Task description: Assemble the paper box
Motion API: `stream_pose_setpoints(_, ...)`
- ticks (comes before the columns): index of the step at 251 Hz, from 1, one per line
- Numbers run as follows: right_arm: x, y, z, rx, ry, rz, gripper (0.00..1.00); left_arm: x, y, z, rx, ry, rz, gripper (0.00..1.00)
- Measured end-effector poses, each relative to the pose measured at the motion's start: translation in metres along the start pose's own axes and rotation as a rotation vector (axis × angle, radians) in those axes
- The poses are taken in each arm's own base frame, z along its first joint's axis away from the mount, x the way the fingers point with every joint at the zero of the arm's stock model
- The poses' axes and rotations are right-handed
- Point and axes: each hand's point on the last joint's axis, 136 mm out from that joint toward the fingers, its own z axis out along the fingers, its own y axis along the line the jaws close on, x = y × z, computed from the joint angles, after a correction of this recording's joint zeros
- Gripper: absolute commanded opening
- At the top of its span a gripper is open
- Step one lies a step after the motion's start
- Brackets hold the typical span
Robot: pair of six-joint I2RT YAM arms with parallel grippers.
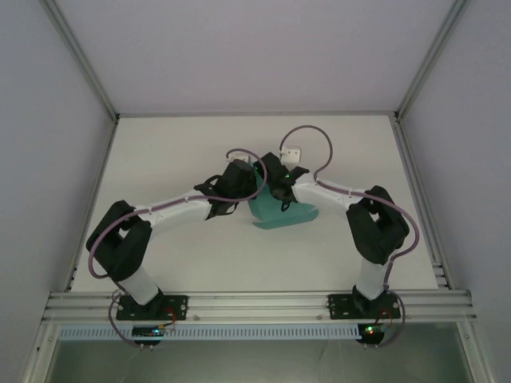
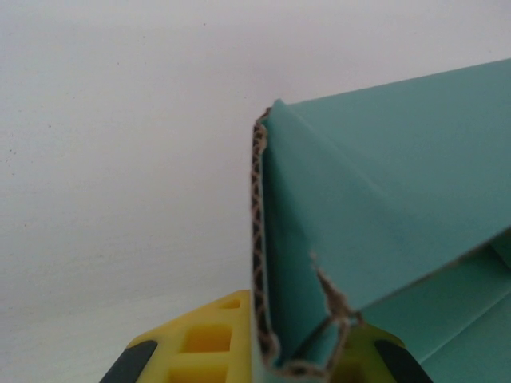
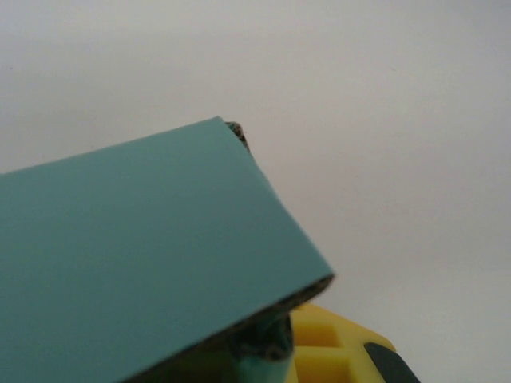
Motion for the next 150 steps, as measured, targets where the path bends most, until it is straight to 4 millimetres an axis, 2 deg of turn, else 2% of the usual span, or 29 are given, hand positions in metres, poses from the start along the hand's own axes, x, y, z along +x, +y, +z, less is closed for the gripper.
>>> stream_pose_setpoints(27,0.009,0.005,0.000,-0.121,-0.020,-0.046,0.26,0.005,0.005,0.000,-0.024,0.017,0.011,0.00)
stream_pose_setpoints(49,0.014,0.002,-0.001,-0.233,-0.031,-0.071,0.52,0.008,0.011,0.000,-0.046,0.030,0.016,0.00)
stream_pose_setpoints(63,0.015,0.001,-0.003,-0.301,-0.043,-0.107,0.65,0.009,0.017,0.000,-0.070,0.035,0.021,0.00)
stream_pose_setpoints(92,0.014,0.007,-0.018,-0.452,-0.067,-0.162,0.87,0.007,0.029,0.001,-0.112,0.032,0.021,0.00)
stream_pose_setpoints(118,0.010,0.019,-0.046,-0.601,-0.106,-0.204,0.99,0.005,0.035,0.001,-0.131,0.027,0.026,0.00)
stream_pose_setpoints(150,-0.003,0.021,-0.088,-0.736,-0.185,-0.210,1.00,0.004,0.035,0.001,-0.131,0.029,0.053,0.00)
